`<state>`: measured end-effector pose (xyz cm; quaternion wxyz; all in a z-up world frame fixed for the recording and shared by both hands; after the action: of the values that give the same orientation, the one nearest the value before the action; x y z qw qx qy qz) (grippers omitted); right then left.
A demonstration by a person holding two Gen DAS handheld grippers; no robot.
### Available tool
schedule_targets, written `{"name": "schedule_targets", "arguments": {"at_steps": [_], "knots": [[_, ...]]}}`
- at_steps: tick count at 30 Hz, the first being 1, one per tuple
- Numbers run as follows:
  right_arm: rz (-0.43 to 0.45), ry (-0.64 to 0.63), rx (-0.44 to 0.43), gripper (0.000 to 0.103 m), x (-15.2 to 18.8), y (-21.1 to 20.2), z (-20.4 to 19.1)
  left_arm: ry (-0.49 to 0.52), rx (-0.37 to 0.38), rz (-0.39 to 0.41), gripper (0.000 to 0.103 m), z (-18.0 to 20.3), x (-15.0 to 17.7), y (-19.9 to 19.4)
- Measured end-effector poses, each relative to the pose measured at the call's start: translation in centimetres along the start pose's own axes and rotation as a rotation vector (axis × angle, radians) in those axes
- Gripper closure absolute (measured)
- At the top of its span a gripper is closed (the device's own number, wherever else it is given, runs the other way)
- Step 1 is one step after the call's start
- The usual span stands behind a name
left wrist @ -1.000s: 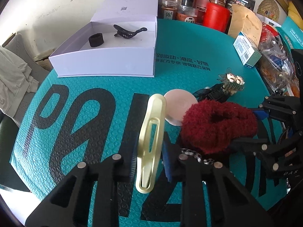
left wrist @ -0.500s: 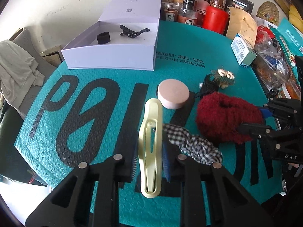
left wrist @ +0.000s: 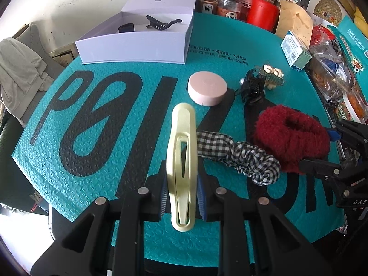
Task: Organize objects
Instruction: 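Grasp the cream hair clip with the left gripper while the right grasps the red scrunchie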
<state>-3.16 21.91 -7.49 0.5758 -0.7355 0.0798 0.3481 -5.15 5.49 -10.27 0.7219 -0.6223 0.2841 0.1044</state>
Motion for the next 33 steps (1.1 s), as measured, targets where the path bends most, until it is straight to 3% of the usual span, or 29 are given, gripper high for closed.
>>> {"name": "schedule_targets", "arguments": {"at_steps": [12,13,15,18,33], "knots": [[-0.026,-0.043,-0.030,0.037,-0.8,2.2,-1.0,-0.015,0.023,0.017,0.082,-0.3,-0.1,0.5],[-0.024,-0.044,-0.028,0.039,-0.8,2.2,-1.0,-0.017,0.026,0.019,0.083,-0.3,-0.1,0.5],[-0.026,-0.047,-0.024,0.053,-0.8,2.3,-1.0,-0.021,0.032,0.020,0.083,-0.4,-0.1,0.4],[-0.028,-0.043,-0.023,0.060,-1.0,2.2,-0.9,-0.037,0.043,0.017,0.083,-0.6,-0.2,0.4],[0.015,-0.089,-0.009,0.066,-3.2,0.1,-1.3,-0.042,0.023,0.048,0.083,-1.1,-1.2,-1.9]]}}
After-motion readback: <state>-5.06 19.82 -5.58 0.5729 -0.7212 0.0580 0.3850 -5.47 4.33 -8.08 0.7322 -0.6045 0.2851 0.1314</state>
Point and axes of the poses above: each gripper's, at about its wrist camera, not at the fingertips, and y roughly the way its jaws point, z to its right, x to its underside, the point moved 9 cm from there along y, roughly the way its jaws point, and after that the axes turned 2 degrees about z, right-handed, at the moved point
